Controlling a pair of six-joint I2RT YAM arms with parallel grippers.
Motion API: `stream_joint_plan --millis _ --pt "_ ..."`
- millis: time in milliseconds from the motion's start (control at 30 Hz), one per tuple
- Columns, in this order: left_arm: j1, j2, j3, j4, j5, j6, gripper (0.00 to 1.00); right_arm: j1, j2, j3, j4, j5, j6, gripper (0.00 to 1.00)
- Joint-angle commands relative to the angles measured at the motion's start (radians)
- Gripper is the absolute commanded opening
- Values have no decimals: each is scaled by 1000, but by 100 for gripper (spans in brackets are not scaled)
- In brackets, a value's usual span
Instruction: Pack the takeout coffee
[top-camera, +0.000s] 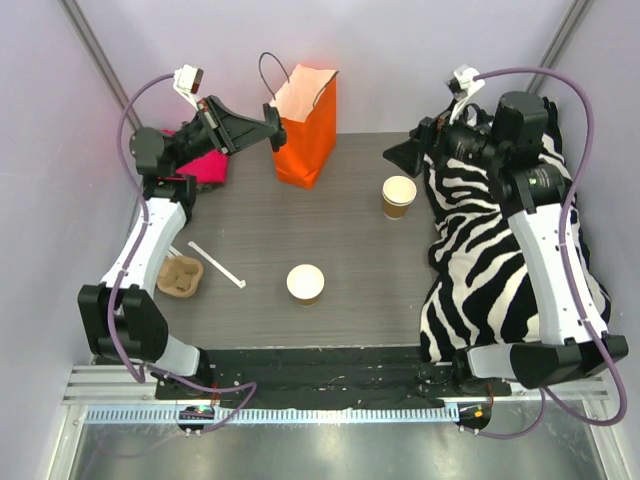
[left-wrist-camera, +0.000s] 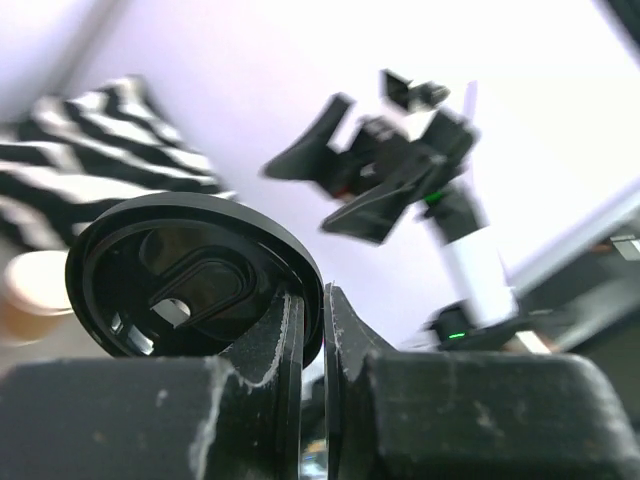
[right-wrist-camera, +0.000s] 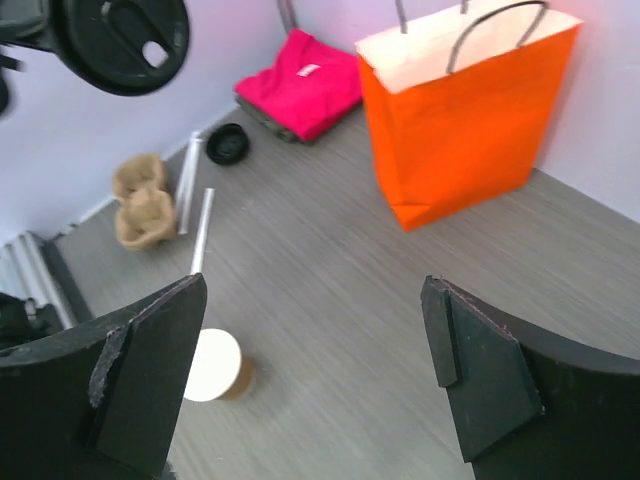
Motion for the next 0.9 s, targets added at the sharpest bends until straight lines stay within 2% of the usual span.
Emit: stream_joint_plan --millis 0,167,200,267,300,433,567,667,867 --pt "-27 0 -30 533 -49 -461 0 41 -62 -94 233 -80 193 98" --pt "-122 -37 -42 793 -3 -443 1 84 -68 -169 377 -134 419 94" --pt "-137 -45 -47 806 8 -427 1 90 -63 -184 452 -137 526 93" --pt "-169 -57 -70 809 17 -377 1 104 -54 -227 541 -143 635 90" --pt "-171 -57 -75 809 16 -371 1 108 -46 -235 653 -146 759 88" --pt "-171 -50 -67 797 -10 -335 0 134 19 -260 894 -171 1058 78" --pt "-171 -34 -36 757 -21 -300 0 193 32 -237 939 -163 1087 72" --pt "-172 -25 -32 751 -26 -292 0 237 42 -215 867 -137 1012 69" --pt "-172 -31 -47 739 -12 -274 0 268 75 -200 855 -117 1026 61"
